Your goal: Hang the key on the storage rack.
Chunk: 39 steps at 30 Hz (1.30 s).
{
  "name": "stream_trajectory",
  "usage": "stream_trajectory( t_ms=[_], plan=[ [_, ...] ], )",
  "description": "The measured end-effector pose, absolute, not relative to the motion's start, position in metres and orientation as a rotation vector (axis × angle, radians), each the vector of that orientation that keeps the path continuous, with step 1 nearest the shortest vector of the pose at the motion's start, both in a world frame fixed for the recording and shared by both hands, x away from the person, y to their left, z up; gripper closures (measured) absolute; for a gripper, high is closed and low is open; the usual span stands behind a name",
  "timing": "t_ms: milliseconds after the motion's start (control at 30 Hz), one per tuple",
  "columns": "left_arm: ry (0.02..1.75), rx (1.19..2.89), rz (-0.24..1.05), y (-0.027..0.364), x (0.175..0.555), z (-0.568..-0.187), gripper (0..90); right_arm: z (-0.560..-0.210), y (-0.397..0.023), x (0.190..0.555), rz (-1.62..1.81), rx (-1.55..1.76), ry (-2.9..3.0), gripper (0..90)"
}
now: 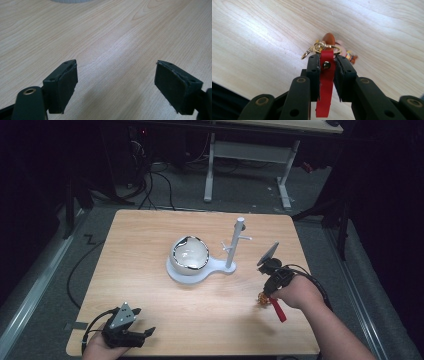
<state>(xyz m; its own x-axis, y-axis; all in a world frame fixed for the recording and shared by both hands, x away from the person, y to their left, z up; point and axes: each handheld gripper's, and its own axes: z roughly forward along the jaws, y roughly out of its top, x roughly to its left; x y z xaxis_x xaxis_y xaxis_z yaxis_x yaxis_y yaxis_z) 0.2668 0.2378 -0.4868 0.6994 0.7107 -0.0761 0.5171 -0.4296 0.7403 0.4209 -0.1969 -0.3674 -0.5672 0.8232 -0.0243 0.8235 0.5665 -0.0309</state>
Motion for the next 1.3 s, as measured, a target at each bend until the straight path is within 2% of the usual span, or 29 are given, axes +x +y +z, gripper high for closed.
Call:
stream_trajectory(
  t_ms=[633, 1300],
  plan=[
    [0.936, 2.121, 0.32, 0.239, 0.266, -0.486, 19.4, -0.29, -0.182, 0.439, 0.088, 1.374, 2.724, 75.0],
    [0.937, 2.112, 0.325, 0.242, 0.265, -0.484, 19.4, -0.254, -0.148, 0.476, 0.116, 1.342, 2.687, 75.0]
  ],
)
